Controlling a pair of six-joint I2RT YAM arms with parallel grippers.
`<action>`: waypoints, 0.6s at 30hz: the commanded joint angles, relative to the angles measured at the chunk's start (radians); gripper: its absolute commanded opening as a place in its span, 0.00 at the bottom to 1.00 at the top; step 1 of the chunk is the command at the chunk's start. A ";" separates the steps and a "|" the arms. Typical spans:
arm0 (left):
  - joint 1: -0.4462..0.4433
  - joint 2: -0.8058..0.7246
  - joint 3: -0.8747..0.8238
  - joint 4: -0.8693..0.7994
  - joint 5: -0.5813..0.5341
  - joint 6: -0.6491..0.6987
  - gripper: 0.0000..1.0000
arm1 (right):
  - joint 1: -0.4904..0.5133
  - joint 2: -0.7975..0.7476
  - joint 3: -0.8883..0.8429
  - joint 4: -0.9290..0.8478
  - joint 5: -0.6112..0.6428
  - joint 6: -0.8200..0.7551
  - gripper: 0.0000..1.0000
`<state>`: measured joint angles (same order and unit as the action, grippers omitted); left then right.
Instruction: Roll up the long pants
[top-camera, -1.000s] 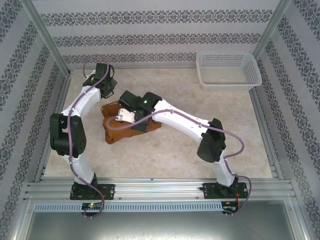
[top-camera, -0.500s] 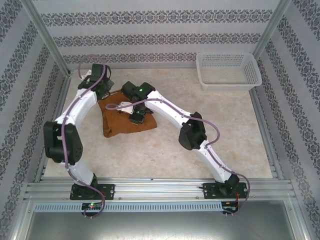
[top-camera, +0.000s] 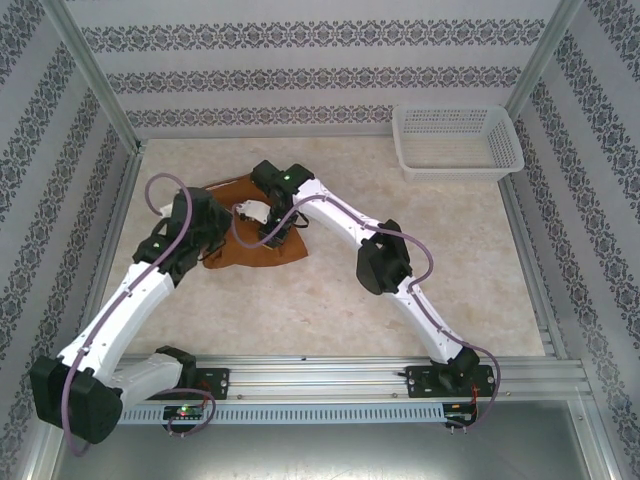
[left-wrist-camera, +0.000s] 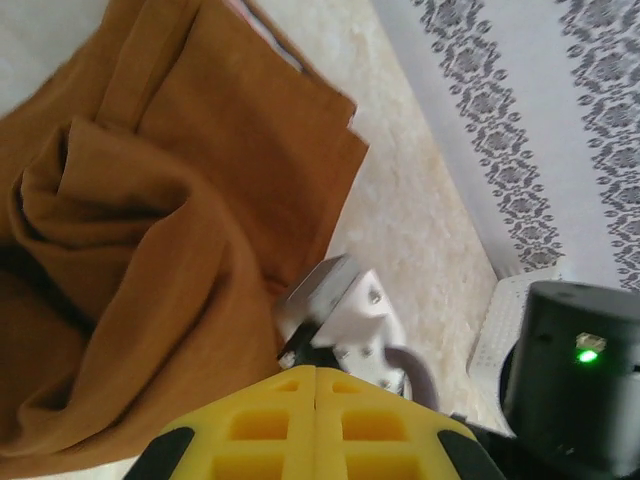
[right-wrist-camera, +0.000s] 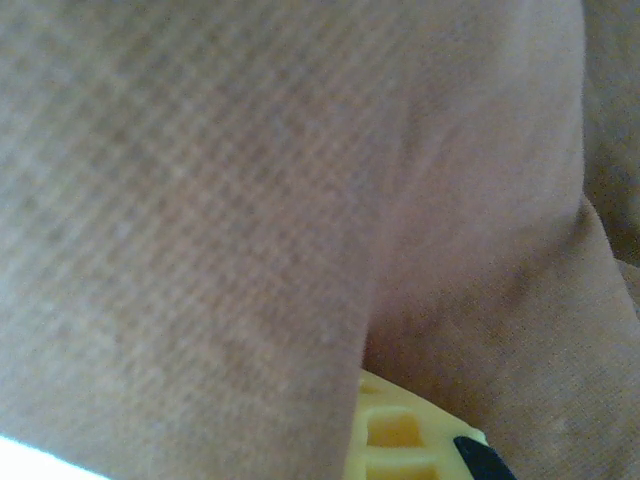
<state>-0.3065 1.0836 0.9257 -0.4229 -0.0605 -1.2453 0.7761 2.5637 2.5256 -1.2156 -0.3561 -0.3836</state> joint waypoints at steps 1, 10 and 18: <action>-0.038 0.066 -0.026 0.061 -0.003 -0.080 0.00 | -0.006 0.015 0.005 0.034 -0.041 0.011 0.00; -0.038 0.262 0.005 0.071 -0.232 -0.045 0.00 | -0.026 0.000 -0.007 0.024 -0.070 0.026 0.00; -0.034 0.430 -0.035 0.141 -0.288 -0.145 0.00 | -0.035 -0.017 -0.032 0.029 -0.095 0.038 0.00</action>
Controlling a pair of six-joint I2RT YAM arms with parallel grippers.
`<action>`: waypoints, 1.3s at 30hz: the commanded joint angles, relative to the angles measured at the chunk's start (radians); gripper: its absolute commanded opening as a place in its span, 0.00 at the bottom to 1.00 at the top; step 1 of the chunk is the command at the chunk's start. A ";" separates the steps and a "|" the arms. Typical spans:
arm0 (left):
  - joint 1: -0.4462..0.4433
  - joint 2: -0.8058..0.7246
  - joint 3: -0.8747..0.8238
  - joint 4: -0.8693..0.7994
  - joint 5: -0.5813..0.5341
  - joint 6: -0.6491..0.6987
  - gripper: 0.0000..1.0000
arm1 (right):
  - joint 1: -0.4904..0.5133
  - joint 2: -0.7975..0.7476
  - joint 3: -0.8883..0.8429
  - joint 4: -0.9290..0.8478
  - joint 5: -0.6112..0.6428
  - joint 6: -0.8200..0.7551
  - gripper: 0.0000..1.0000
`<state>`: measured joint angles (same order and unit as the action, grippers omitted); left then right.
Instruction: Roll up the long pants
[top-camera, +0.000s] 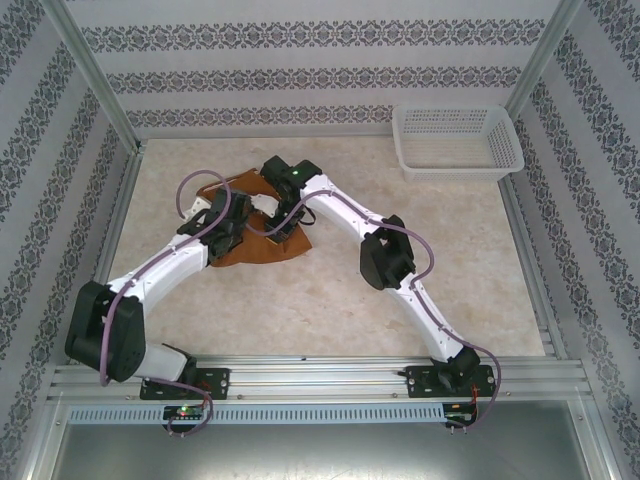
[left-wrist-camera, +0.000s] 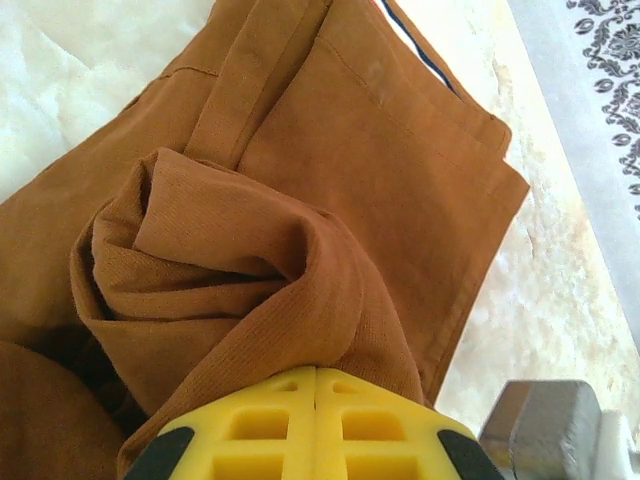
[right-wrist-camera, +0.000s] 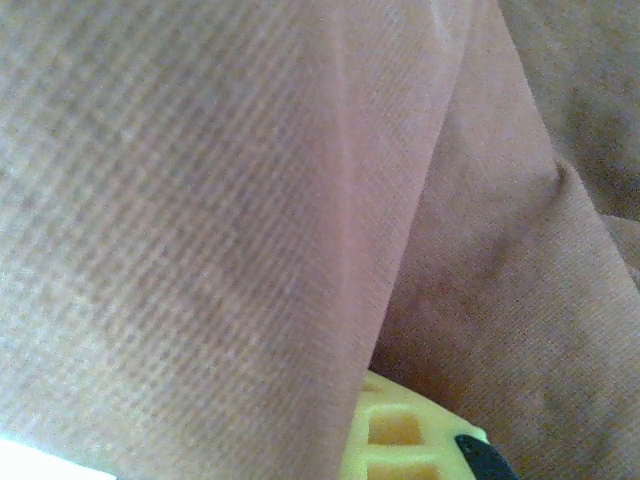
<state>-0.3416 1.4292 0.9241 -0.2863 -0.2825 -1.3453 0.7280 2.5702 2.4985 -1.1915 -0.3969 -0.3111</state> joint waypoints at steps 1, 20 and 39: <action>0.000 0.108 -0.026 -0.006 -0.085 -0.036 0.00 | 0.013 -0.024 -0.008 0.004 -0.056 -0.033 0.00; 0.164 0.240 -0.023 -0.161 -0.278 0.034 0.00 | -0.057 -0.387 -0.318 0.142 0.078 0.021 0.67; 0.254 0.209 0.003 -0.134 -0.202 0.113 0.00 | 0.076 -0.688 -0.987 0.534 0.439 0.003 0.80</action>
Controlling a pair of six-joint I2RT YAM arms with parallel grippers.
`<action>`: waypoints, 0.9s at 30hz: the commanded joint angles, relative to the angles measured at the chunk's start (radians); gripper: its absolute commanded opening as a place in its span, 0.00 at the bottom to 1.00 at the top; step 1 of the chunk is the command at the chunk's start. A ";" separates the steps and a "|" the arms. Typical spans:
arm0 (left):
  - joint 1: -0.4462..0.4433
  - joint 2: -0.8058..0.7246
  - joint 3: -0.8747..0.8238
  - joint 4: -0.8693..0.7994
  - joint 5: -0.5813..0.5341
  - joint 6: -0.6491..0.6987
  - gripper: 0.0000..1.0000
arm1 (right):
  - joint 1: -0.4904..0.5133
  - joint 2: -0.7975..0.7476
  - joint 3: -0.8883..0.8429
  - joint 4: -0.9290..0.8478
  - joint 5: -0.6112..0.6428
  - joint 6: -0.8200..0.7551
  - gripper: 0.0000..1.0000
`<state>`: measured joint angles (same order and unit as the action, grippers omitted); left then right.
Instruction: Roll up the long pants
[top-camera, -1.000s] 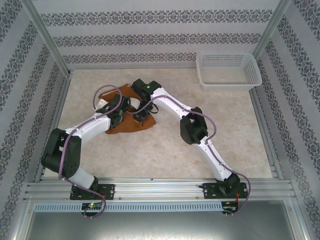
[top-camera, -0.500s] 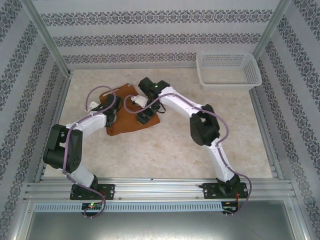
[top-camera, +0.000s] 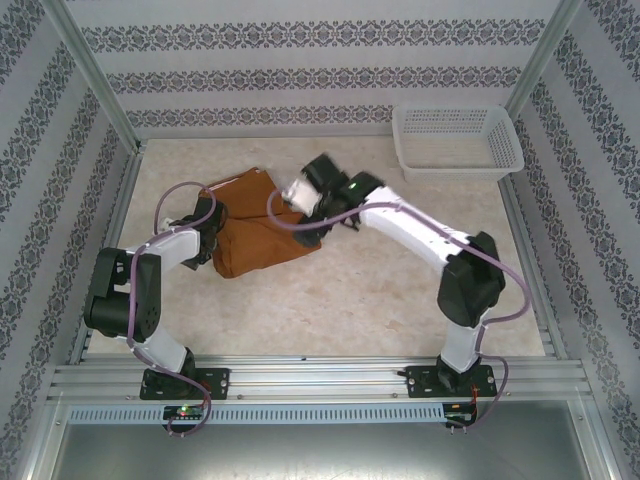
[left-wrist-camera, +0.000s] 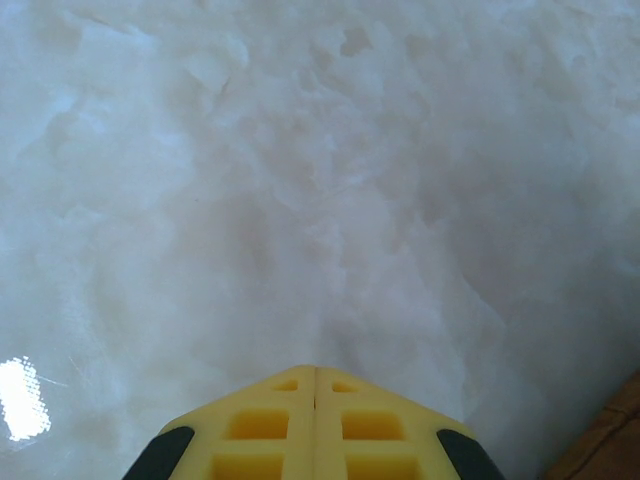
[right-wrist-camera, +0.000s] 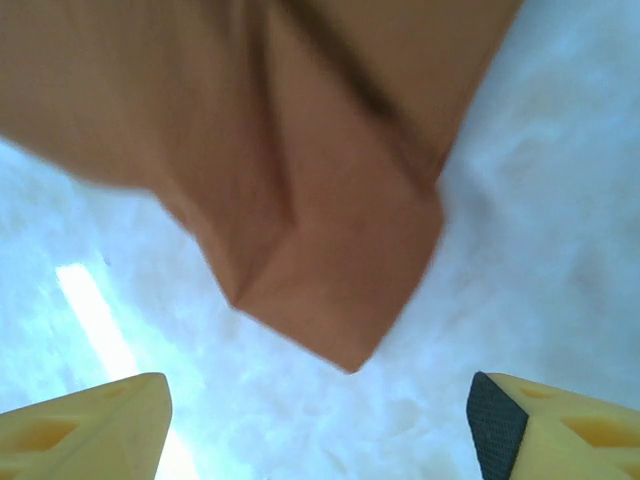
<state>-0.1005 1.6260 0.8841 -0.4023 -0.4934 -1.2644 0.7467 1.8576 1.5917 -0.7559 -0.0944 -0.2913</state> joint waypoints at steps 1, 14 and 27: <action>0.015 0.015 0.051 -0.020 0.013 0.039 0.00 | 0.071 0.033 -0.102 0.123 0.159 -0.018 0.80; 0.051 0.006 0.061 -0.013 0.047 0.068 0.00 | 0.152 0.101 -0.294 0.524 0.517 -0.252 0.87; 0.070 0.015 0.063 -0.006 0.080 0.080 0.00 | 0.175 0.283 -0.300 0.932 0.631 -0.404 0.83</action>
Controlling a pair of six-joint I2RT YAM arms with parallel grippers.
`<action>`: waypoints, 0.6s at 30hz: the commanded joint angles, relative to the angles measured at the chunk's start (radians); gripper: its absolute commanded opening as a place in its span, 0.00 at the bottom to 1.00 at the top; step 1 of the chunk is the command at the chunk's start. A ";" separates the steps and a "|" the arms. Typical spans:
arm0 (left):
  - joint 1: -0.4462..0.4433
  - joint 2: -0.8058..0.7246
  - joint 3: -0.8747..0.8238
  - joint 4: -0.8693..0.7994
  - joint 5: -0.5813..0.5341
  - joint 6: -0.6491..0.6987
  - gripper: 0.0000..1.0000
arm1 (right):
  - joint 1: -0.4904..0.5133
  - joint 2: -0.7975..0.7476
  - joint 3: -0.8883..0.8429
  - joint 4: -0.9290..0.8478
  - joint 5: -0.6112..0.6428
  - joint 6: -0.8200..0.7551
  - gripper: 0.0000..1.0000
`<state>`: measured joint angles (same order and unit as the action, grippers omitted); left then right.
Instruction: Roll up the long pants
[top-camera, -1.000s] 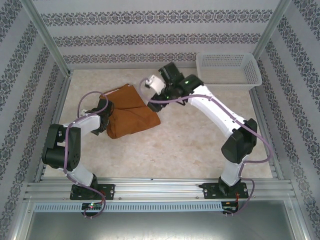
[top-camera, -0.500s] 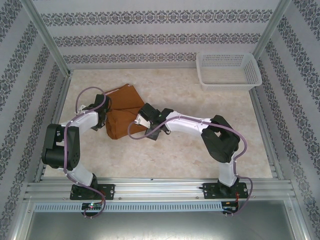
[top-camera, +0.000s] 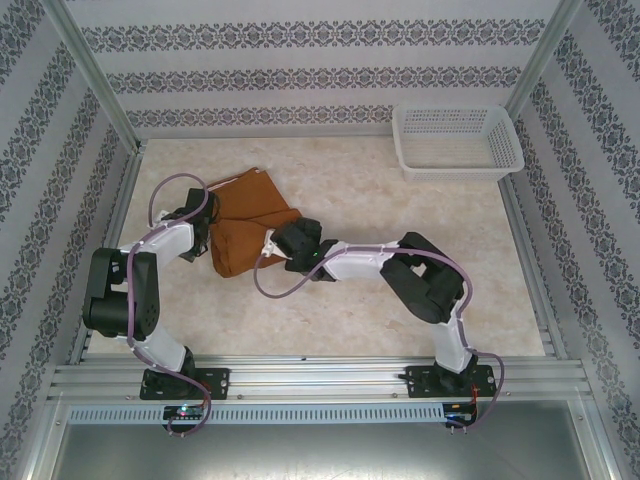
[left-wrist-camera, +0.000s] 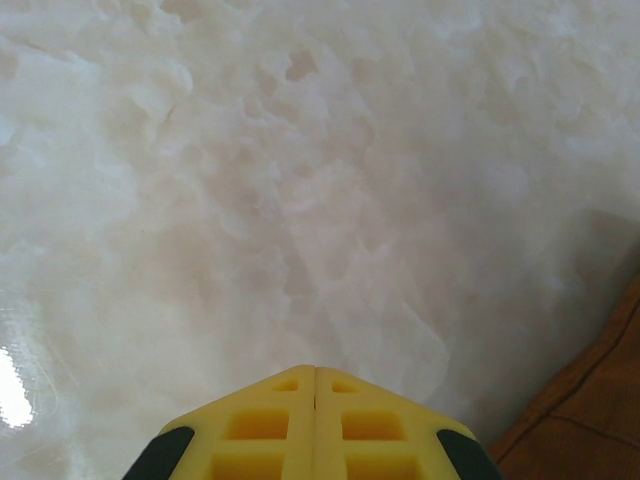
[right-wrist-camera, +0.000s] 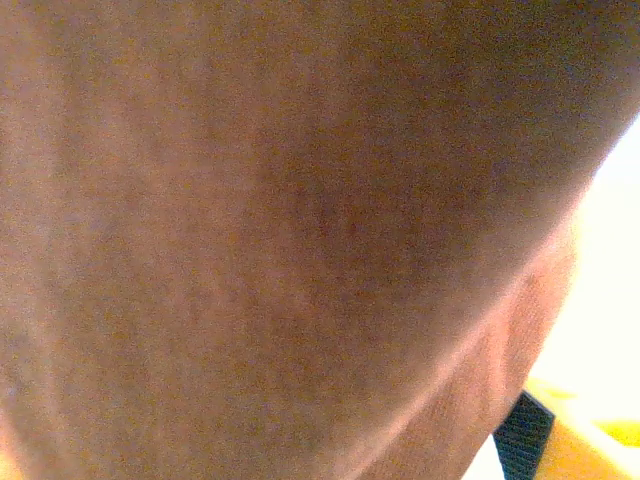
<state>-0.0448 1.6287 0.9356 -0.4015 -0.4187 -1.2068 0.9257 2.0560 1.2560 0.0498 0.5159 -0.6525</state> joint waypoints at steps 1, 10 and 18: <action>0.016 0.014 0.014 -0.007 0.008 0.025 0.00 | -0.006 0.102 0.058 0.113 0.003 -0.042 0.76; 0.052 0.000 0.077 -0.003 0.029 0.080 0.00 | -0.027 0.021 0.174 -0.254 -0.175 0.076 0.00; 0.104 0.049 0.256 -0.027 0.089 0.149 0.00 | 0.014 -0.236 0.191 -0.713 -0.253 0.168 0.00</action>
<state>0.0387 1.6455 1.1400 -0.4042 -0.3611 -1.1107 0.9119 1.9354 1.4055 -0.4221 0.3328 -0.5529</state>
